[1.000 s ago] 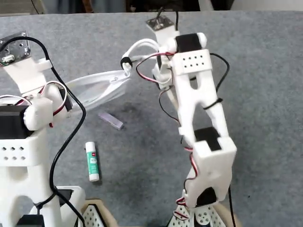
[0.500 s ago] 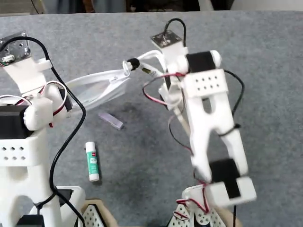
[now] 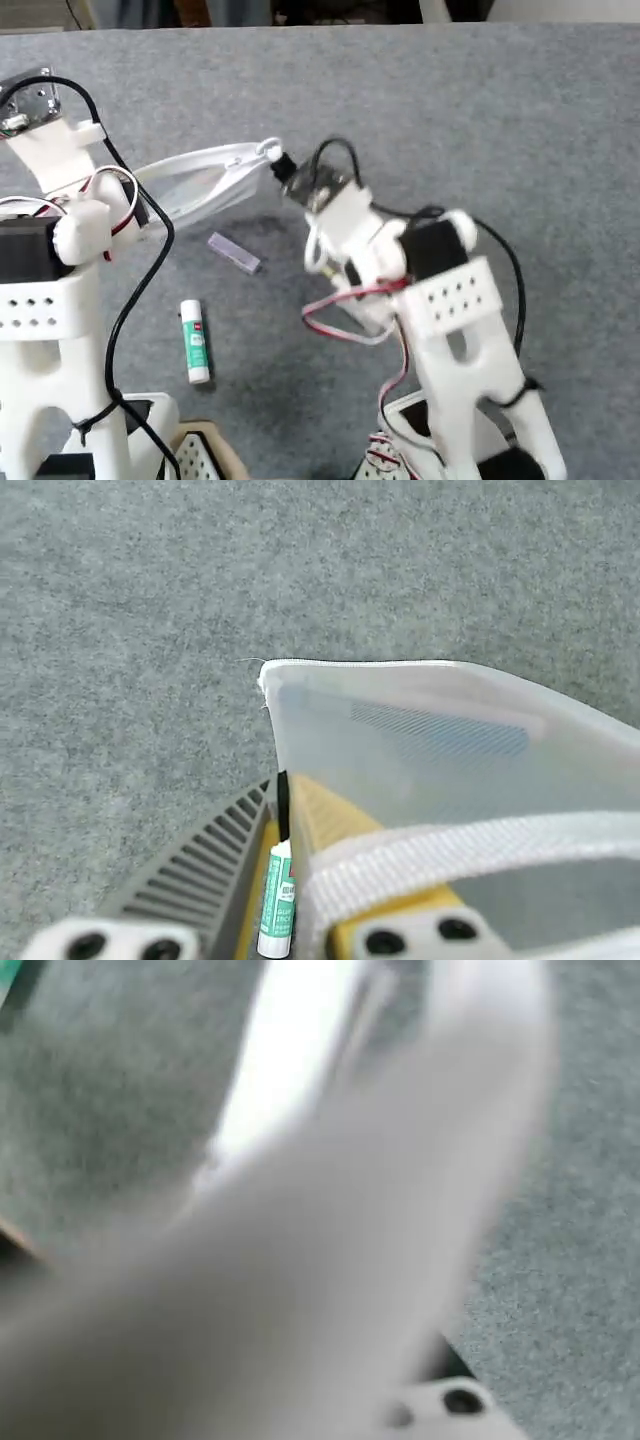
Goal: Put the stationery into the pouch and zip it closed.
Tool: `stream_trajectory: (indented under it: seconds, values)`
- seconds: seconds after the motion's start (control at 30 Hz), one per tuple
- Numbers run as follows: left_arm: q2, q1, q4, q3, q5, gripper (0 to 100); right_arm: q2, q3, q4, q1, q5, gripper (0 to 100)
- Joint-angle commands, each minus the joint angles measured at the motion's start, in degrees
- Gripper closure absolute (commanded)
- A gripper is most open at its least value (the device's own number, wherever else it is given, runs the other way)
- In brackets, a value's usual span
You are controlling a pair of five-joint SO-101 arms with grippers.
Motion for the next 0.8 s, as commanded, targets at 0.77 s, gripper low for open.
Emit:
stream_trajectory:
  seconds: [0.77]
  values:
    - [-0.26,-0.57,-1.49,-0.22,0.53,97,-9.36,-29.14,0.44,-1.85,-1.58,98.6]
